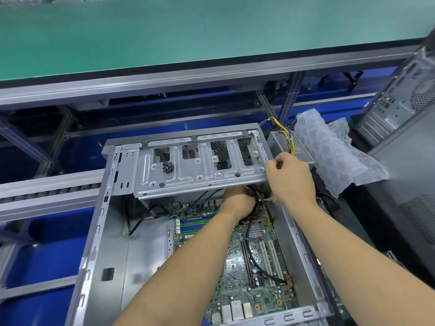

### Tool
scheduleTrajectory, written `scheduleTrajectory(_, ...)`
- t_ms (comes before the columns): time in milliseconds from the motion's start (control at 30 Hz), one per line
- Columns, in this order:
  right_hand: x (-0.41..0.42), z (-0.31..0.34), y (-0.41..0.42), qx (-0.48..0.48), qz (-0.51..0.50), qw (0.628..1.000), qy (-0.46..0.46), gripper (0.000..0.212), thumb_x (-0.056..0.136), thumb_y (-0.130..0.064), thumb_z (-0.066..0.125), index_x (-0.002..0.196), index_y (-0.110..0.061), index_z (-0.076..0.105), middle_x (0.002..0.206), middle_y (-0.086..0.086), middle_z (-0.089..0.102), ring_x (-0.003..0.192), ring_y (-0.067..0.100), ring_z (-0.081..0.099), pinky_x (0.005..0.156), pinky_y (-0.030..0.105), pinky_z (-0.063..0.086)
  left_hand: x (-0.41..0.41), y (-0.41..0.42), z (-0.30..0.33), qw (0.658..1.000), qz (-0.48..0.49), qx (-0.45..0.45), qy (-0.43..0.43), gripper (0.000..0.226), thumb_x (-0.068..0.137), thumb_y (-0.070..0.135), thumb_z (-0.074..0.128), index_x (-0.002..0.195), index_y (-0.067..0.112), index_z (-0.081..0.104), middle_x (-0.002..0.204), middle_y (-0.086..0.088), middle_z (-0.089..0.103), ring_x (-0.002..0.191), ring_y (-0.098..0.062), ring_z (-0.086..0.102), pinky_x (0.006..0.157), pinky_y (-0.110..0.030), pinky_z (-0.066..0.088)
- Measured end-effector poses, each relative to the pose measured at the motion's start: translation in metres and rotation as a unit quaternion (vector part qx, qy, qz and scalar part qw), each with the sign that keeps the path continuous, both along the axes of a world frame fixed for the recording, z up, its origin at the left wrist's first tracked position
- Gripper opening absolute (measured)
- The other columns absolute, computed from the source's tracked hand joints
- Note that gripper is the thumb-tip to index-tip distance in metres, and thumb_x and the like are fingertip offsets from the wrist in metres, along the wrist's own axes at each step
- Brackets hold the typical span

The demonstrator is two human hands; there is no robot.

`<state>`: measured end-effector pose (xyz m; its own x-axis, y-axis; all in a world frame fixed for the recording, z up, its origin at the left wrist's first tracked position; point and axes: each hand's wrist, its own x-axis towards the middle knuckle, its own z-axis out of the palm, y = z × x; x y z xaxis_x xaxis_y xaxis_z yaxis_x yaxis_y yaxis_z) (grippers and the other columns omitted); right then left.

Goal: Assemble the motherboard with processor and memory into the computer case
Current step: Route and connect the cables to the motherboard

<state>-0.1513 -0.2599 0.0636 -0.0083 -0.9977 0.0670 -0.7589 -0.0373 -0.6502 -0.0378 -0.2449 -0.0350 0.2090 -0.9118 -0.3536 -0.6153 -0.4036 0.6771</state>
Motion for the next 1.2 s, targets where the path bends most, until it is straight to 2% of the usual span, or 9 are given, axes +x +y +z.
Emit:
scheduleTrajectory(133, 0.0, 0.0, 0.0, -0.003, -0.001, 1.0, -0.001, 0.021, 0.091, -0.029, 0.048, 0.076, -0.016, 0.056, 0.075, 0.006, 0.062, 0.07, 0.03, 0.058, 0.06, 0.036, 0.047, 0.0, 0.0, 0.0, 1.0, -0.001, -0.005, -0.004, 0.028, 0.087, 0.012, 0.053, 0.063, 0.024, 0.053, 0.077, -0.006, 0.063, 0.076, -0.029, 0.062, 0.065, -0.031, 0.049)
scheduleTrajectory(267, 0.0, -0.001, 0.0, -0.003, -0.002, 1.0, -0.007, 0.02, 0.09, -0.028, 0.049, 0.076, -0.016, 0.056, 0.073, 0.006, 0.062, 0.069, 0.03, 0.057, 0.059, 0.035, 0.045, 0.001, -0.001, 0.001, 1.0, -0.002, 0.005, -0.009, 0.03, 0.086, 0.01, 0.054, 0.059, 0.023, 0.051, 0.065, 0.0, 0.054, 0.068, -0.025, 0.055, 0.063, -0.028, 0.043)
scheduleTrajectory(433, 0.0, -0.001, 0.0, -0.004, -0.004, 1.0, -0.002, 0.02, 0.09, -0.028, 0.049, 0.076, -0.016, 0.056, 0.073, 0.005, 0.061, 0.069, 0.029, 0.056, 0.056, 0.034, 0.04, 0.001, 0.003, 0.001, 0.999, -0.018, -0.015, -0.027, 0.035, 0.084, 0.008, 0.054, 0.054, 0.023, 0.048, 0.06, 0.003, 0.051, 0.068, -0.028, 0.056, 0.063, -0.03, 0.045)
scheduleTrajectory(500, 0.0, -0.001, -0.001, -0.002, -0.004, 1.0, -0.005, 0.02, 0.09, -0.028, 0.049, 0.076, -0.016, 0.057, 0.073, 0.005, 0.061, 0.069, 0.028, 0.057, 0.057, 0.034, 0.041, 0.0, 0.003, 0.002, 0.999, -0.017, -0.02, -0.027, 0.034, 0.084, 0.007, 0.054, 0.054, 0.023, 0.049, 0.061, 0.002, 0.052, 0.071, -0.03, 0.06, 0.065, -0.033, 0.05)
scheduleTrajectory(667, 0.0, -0.002, -0.001, -0.003, -0.003, 1.0, -0.005, 0.02, 0.09, -0.027, 0.049, 0.075, -0.015, 0.056, 0.071, 0.004, 0.061, 0.066, 0.026, 0.056, 0.053, 0.031, 0.038, -0.001, 0.003, 0.004, 0.999, -0.019, -0.022, -0.023, 0.033, 0.084, 0.008, 0.055, 0.056, 0.024, 0.049, 0.068, -0.001, 0.056, 0.075, -0.03, 0.062, 0.068, -0.035, 0.053)
scheduleTrajectory(833, 0.0, -0.002, -0.001, -0.003, 0.002, 1.0, -0.007, 0.021, 0.091, -0.027, 0.049, 0.076, -0.014, 0.056, 0.071, 0.005, 0.061, 0.066, 0.027, 0.058, 0.054, 0.032, 0.042, -0.002, 0.004, 0.005, 0.998, -0.03, -0.036, -0.031, 0.031, 0.082, 0.008, 0.053, 0.056, 0.025, 0.048, 0.065, 0.002, 0.055, 0.072, -0.03, 0.06, 0.066, -0.033, 0.05)
scheduleTrajectory(1000, -0.001, -0.002, -0.001, -0.005, 0.005, 1.0, -0.008, 0.022, 0.091, -0.027, 0.049, 0.076, -0.014, 0.056, 0.072, 0.005, 0.061, 0.067, 0.027, 0.057, 0.054, 0.032, 0.04, -0.004, 0.005, 0.006, 0.998, -0.032, -0.039, -0.027, 0.029, 0.083, 0.01, 0.052, 0.059, 0.025, 0.05, 0.072, -0.003, 0.061, 0.076, -0.033, 0.063, 0.068, -0.037, 0.053)
scheduleTrajectory(1200, 0.0, -0.001, 0.0, -0.005, 0.005, 1.0, -0.011, 0.021, 0.092, -0.028, 0.049, 0.077, -0.014, 0.057, 0.073, 0.006, 0.061, 0.069, 0.029, 0.058, 0.058, 0.036, 0.047, -0.005, 0.005, 0.01, 0.998, -0.027, -0.033, -0.034, 0.025, 0.085, 0.012, 0.053, 0.063, 0.023, 0.052, 0.081, -0.008, 0.066, 0.078, -0.032, 0.063, 0.067, -0.033, 0.049)
